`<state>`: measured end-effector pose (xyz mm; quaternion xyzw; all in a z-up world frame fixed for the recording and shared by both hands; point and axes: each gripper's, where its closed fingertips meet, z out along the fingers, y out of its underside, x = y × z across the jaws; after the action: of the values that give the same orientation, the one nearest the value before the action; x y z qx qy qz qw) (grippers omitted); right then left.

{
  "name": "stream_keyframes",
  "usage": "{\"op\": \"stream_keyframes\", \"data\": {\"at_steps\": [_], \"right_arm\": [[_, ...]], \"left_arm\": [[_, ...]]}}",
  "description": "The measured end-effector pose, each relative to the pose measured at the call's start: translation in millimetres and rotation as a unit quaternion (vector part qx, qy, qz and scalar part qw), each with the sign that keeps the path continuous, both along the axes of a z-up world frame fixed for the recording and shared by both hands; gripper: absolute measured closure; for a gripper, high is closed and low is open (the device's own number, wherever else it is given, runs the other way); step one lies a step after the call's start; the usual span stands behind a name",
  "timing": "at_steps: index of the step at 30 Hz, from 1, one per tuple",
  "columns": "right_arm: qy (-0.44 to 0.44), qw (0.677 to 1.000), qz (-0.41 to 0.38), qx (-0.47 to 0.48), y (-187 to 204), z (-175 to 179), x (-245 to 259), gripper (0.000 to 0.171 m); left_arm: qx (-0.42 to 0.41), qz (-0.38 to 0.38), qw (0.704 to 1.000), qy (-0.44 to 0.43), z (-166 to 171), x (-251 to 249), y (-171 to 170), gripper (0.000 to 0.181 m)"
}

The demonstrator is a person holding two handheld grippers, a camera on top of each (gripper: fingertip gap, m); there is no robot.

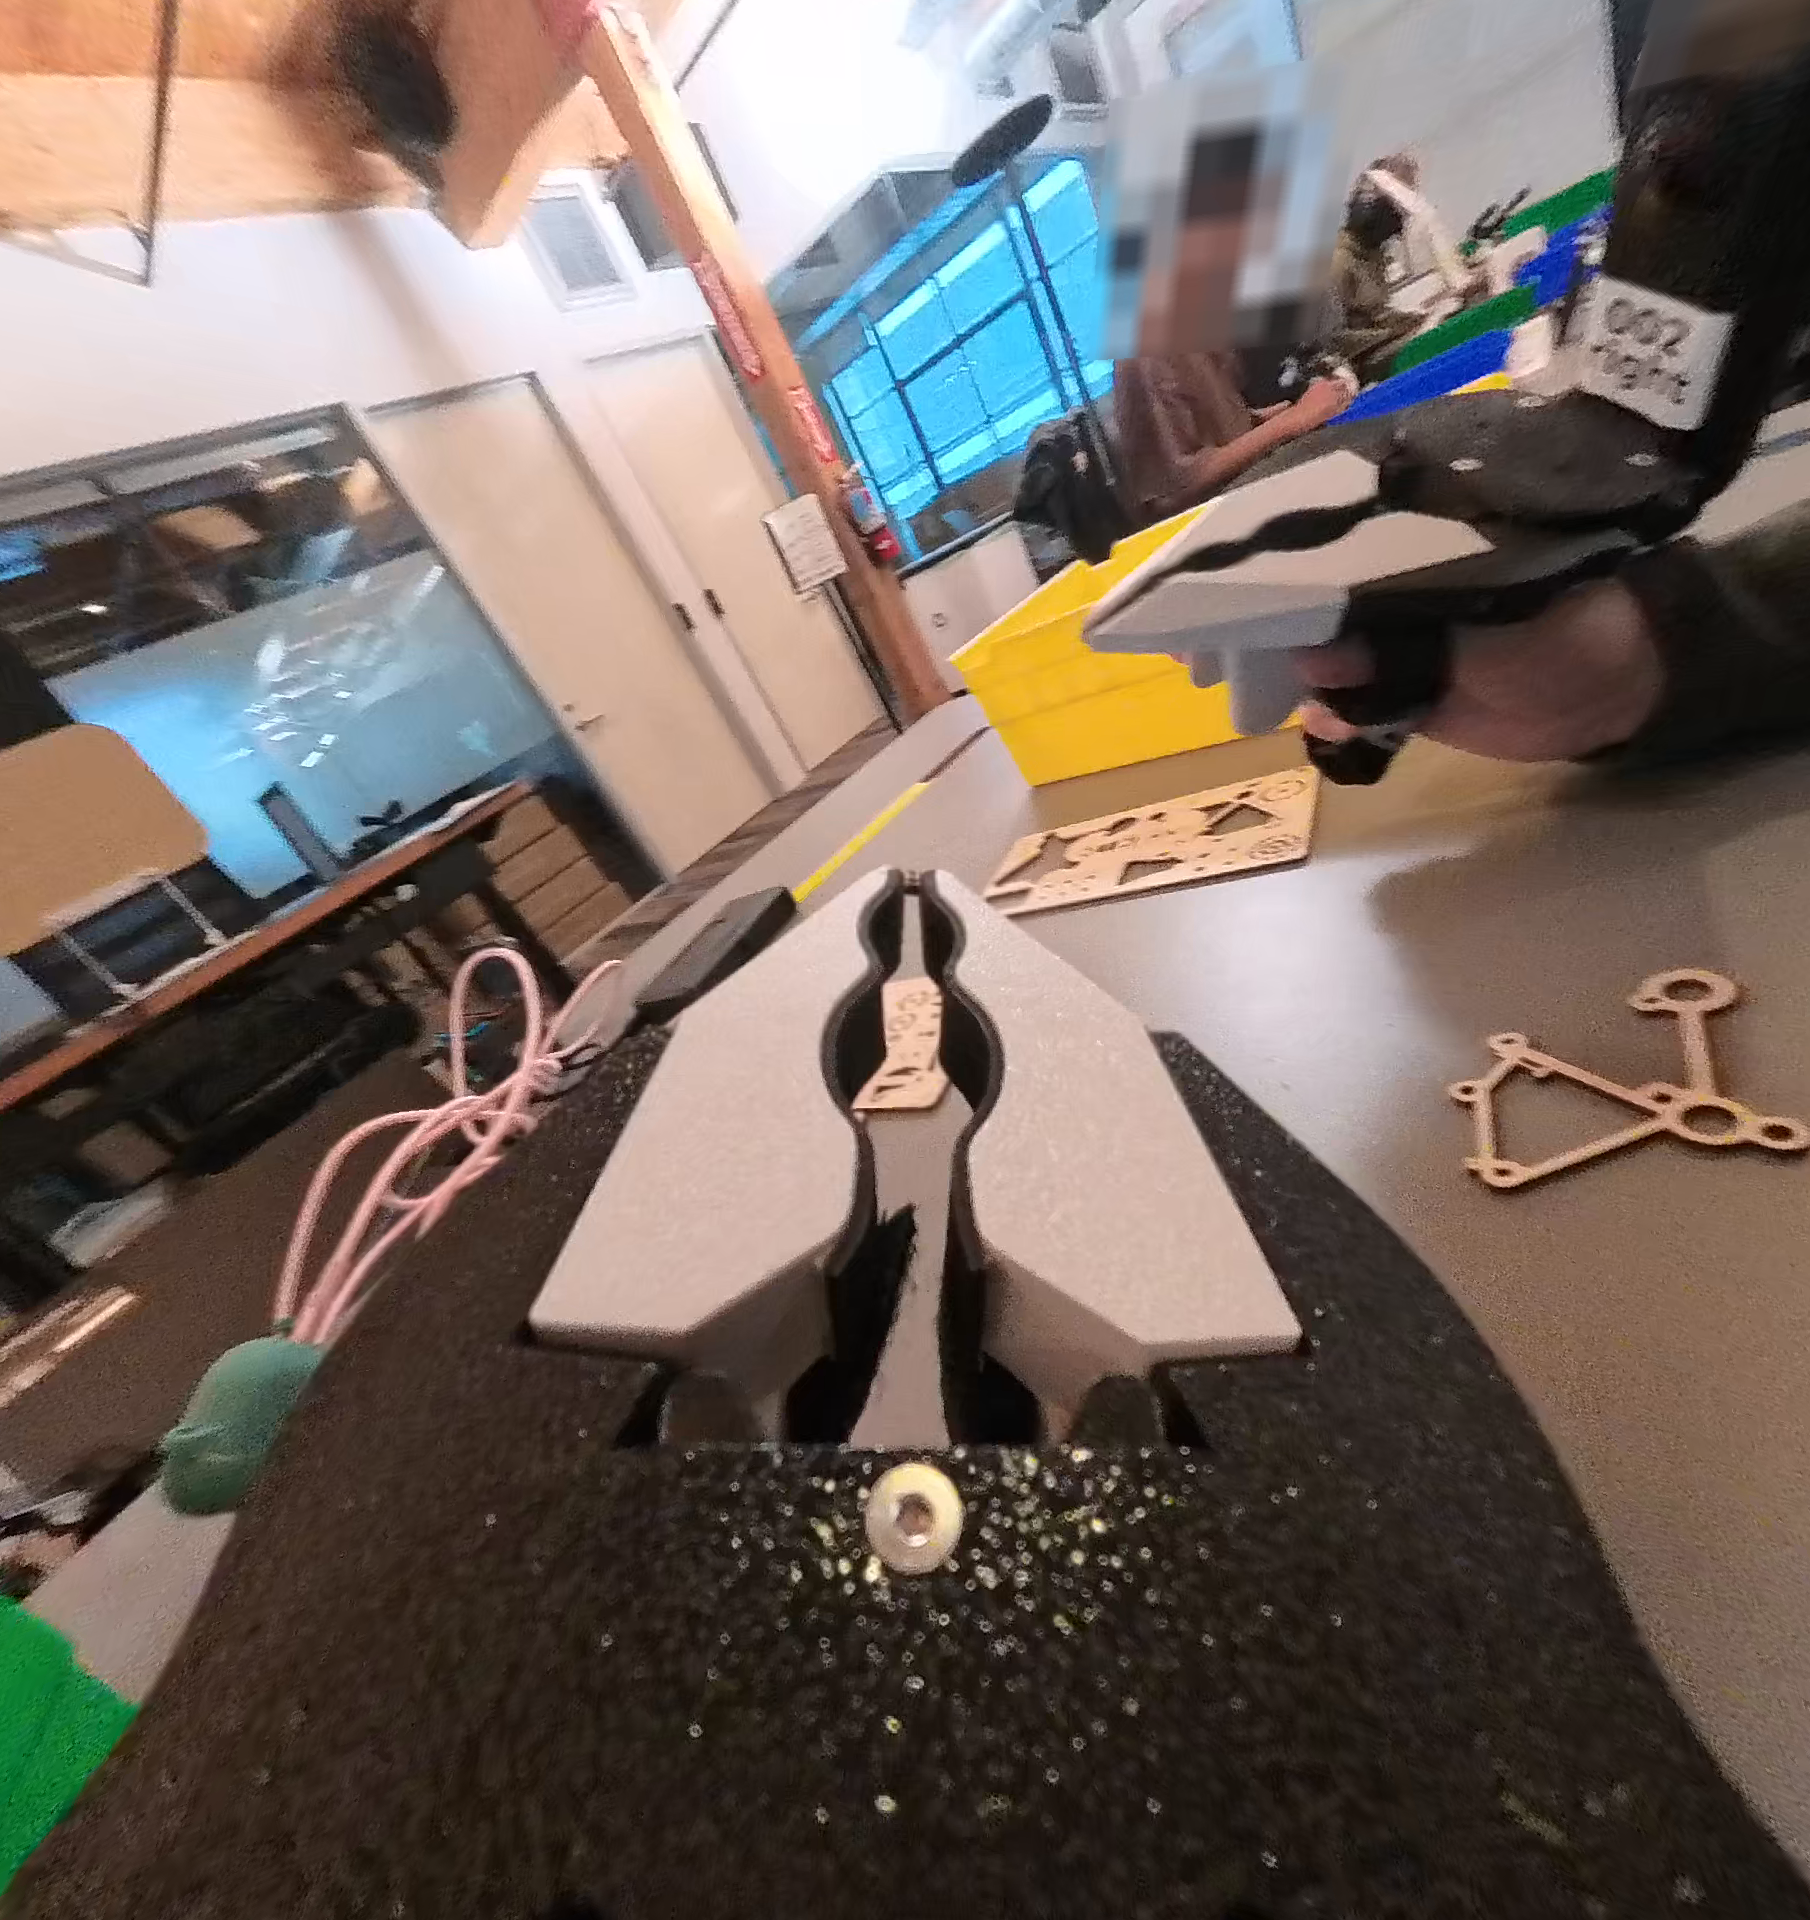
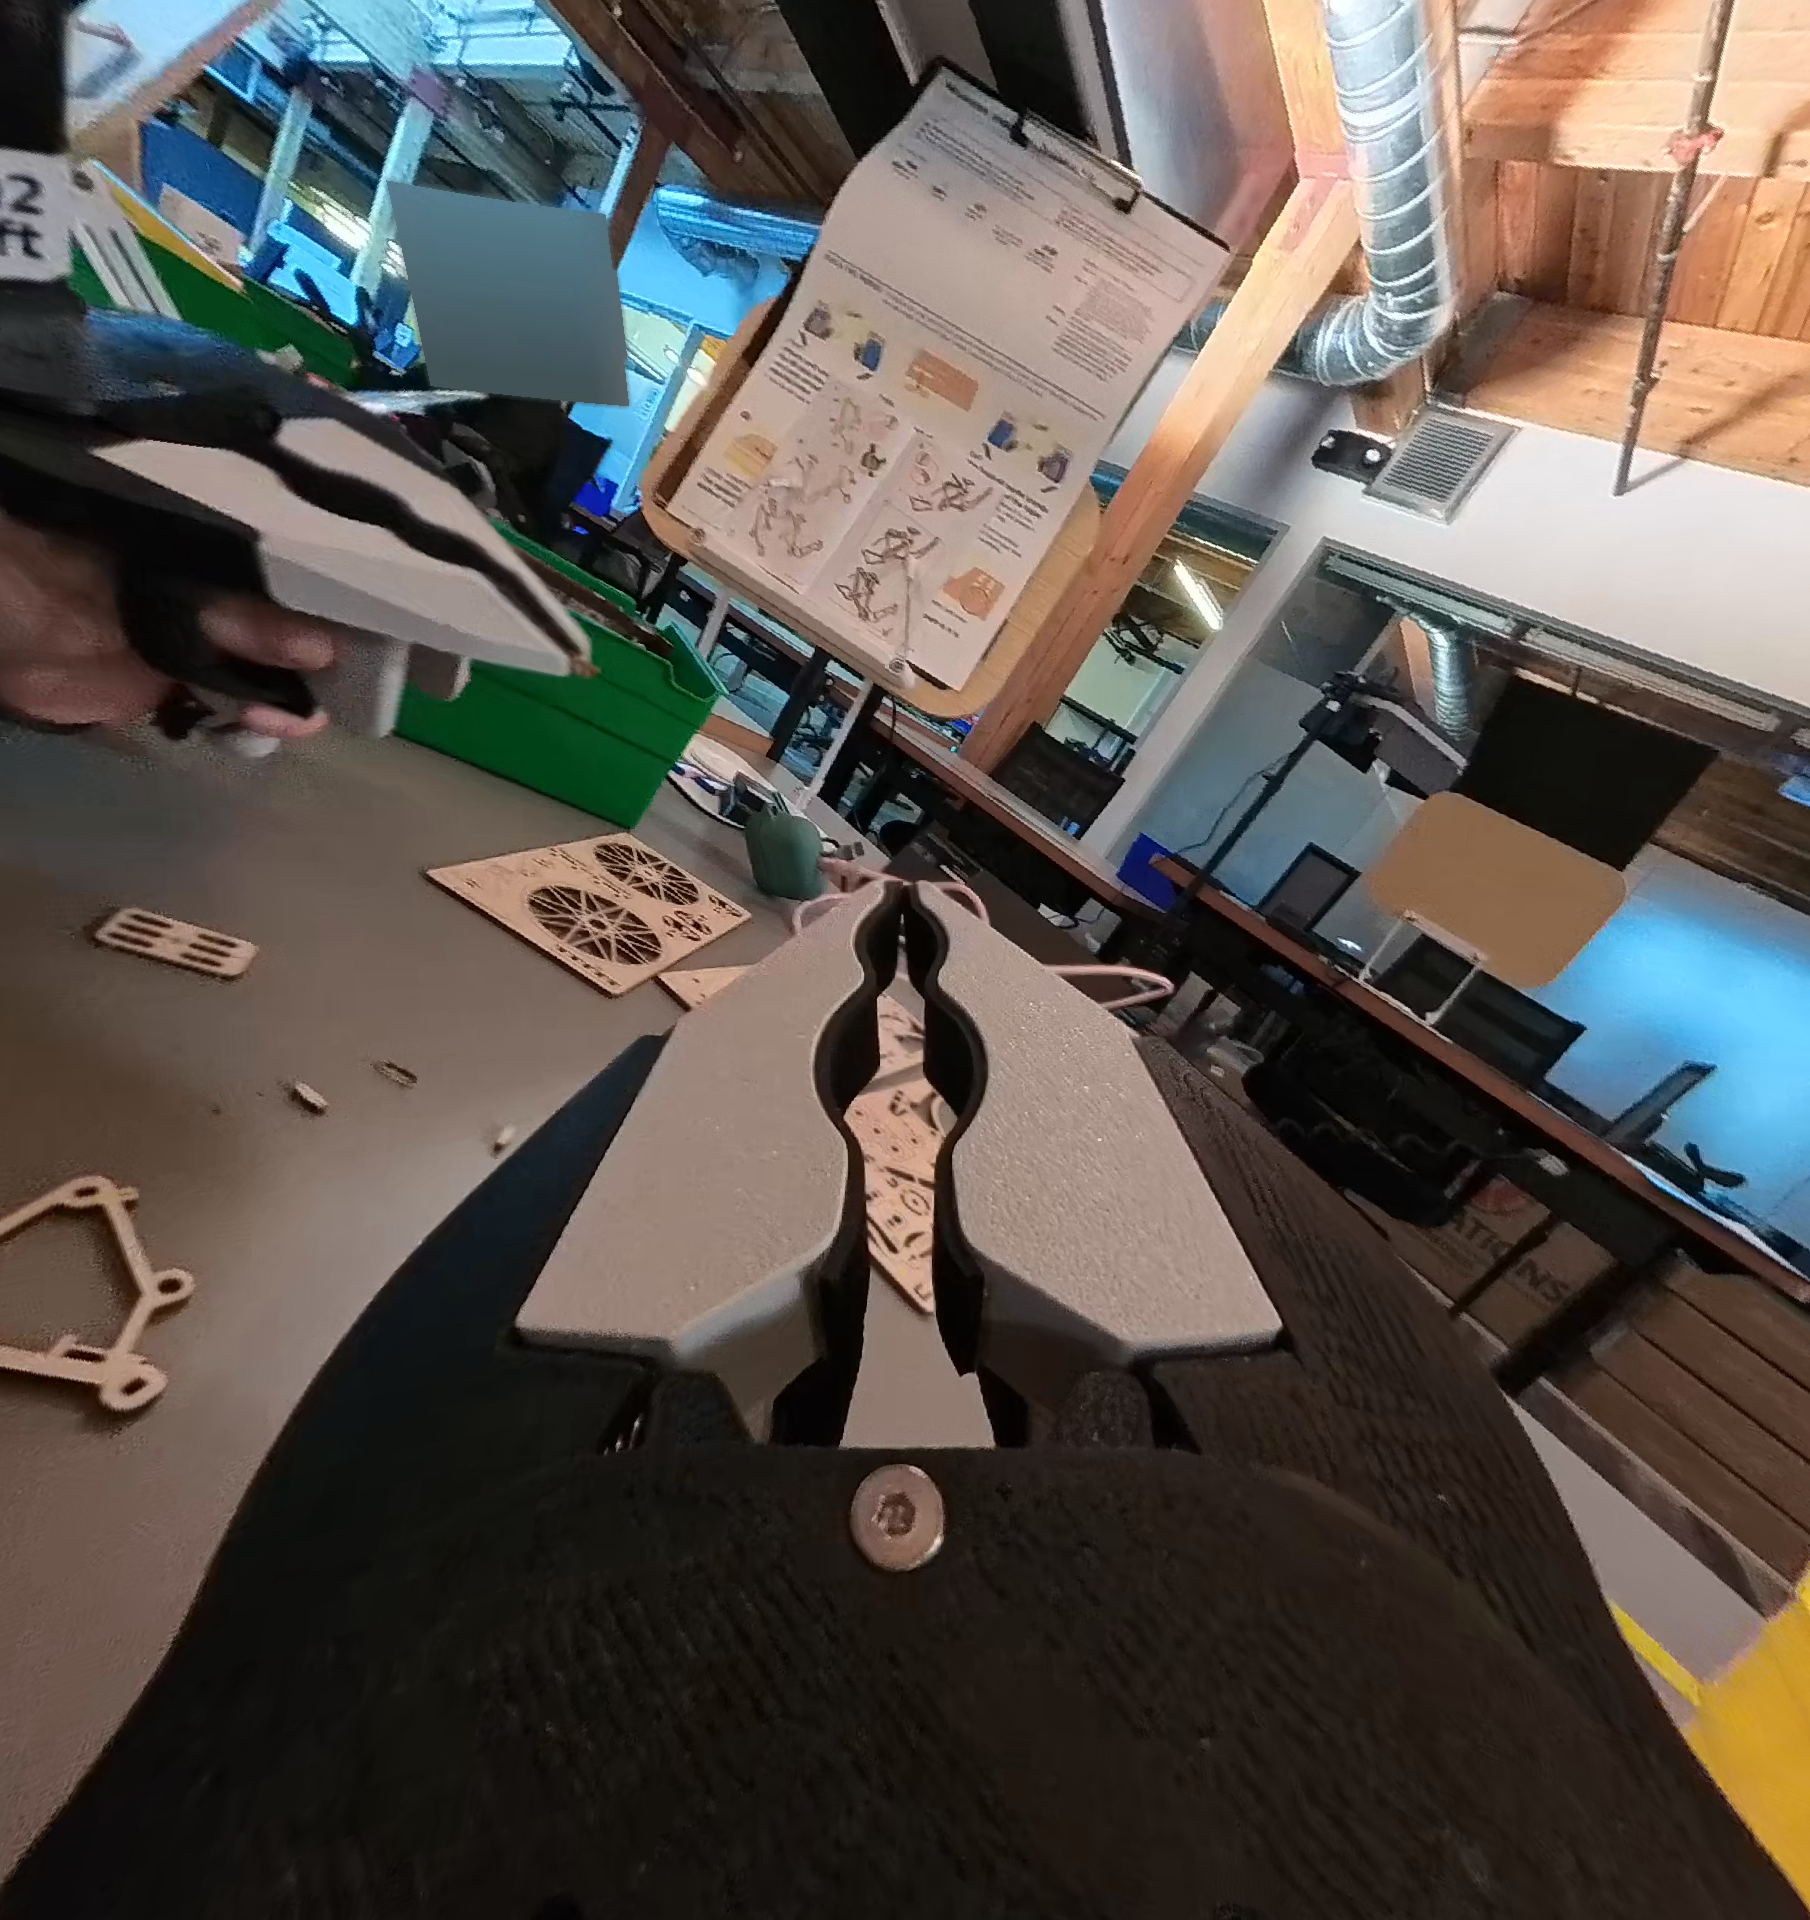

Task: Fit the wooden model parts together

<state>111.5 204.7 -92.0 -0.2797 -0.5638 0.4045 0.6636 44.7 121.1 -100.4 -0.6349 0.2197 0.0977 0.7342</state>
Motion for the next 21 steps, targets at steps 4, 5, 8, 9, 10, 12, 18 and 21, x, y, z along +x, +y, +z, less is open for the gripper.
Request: {"op": "stream_keyframes", "data": {"at_steps": [4,5,8,9,10,12,18,21], "right_arm": [[0.001,0.999,0.032,0.003,-15,1,0,0.171],[-0.001,0.999,0.040,0.003,-18,1,0,0.171],[-0.015,0.997,0.069,-0.005,-27,-2,-2,0.168],[-0.021,0.997,0.080,-0.010,-30,-3,-2,0.167],[-0.025,0.996,0.091,-0.013,-34,-3,-3,0.167],[-0.035,0.992,0.122,-0.014,-46,-3,-2,0.165],[-0.079,0.971,0.223,0.035,-92,-7,4,0.160],[-0.078,0.963,0.251,0.053,-109,-1,10,0.158]], "left_arm": [[0.011,-0.004,0.999,-0.037,10,-4,-4,0.180],[0.012,-0.010,0.999,-0.046,11,-3,-4,0.180],[0.014,-0.056,0.995,-0.077,15,8,-8,0.181],[0.012,-0.074,0.993,-0.088,15,12,-9,0.181],[0.003,-0.091,0.991,-0.098,14,17,-9,0.181],[-0.018,-0.104,0.988,-0.112,9,21,-7,0.180],[-0.065,-0.184,0.962,-0.192,8,40,-10,0.181],[-0.089,-0.264,0.920,-0.277,15,51,-18,0.181]]}}
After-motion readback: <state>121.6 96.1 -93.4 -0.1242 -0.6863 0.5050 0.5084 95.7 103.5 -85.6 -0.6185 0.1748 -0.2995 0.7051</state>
